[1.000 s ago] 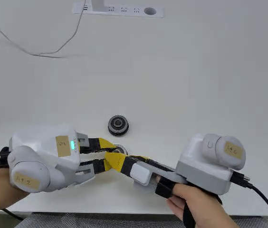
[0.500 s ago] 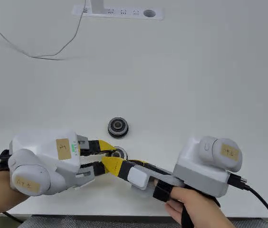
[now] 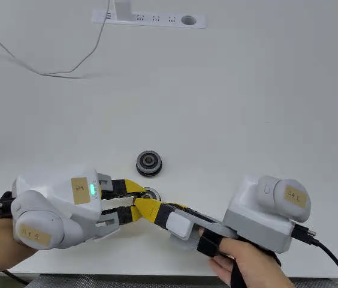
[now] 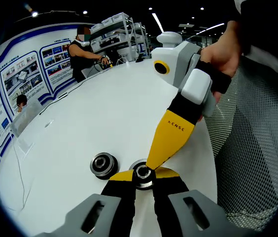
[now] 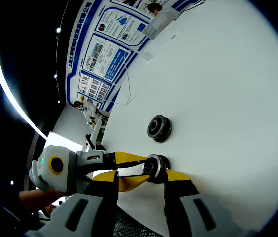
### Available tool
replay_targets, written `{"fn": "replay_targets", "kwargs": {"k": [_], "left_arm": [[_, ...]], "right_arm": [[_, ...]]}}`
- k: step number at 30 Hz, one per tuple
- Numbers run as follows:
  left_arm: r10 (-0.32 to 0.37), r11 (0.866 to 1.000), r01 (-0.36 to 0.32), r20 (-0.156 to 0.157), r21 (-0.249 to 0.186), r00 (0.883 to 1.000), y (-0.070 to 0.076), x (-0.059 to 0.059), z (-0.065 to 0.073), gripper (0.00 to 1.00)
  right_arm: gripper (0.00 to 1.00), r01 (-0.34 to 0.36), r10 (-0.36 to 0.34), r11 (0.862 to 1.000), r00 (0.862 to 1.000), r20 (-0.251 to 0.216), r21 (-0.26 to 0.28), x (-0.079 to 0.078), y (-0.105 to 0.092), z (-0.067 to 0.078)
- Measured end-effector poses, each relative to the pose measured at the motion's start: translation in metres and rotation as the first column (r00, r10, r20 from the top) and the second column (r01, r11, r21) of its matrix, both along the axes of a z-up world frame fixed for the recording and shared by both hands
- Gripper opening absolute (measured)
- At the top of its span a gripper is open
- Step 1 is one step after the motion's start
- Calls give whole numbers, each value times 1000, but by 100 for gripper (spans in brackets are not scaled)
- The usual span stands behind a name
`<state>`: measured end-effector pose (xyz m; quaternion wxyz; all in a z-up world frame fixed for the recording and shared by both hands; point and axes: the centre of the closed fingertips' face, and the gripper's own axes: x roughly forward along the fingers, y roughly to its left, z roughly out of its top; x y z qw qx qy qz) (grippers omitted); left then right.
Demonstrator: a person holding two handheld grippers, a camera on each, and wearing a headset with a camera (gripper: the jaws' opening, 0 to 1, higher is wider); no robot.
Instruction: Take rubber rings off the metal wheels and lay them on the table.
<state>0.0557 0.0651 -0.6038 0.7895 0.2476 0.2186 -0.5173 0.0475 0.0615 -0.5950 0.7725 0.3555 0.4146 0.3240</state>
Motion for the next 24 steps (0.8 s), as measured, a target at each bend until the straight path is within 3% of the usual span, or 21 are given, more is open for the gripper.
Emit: {"fn": "replay_targets", "kwargs": {"k": [7, 24], "left_arm": [[1, 1000, -1, 0, -1, 1000, 0, 0, 0, 13], [3, 1000, -3, 0, -5, 1000, 0, 0, 1, 13]], "right_arm": [[25, 27, -27, 1000, 1000, -12, 1, 3, -8, -6], [8, 22, -24, 999, 999, -41, -45, 5, -12, -15]]}}
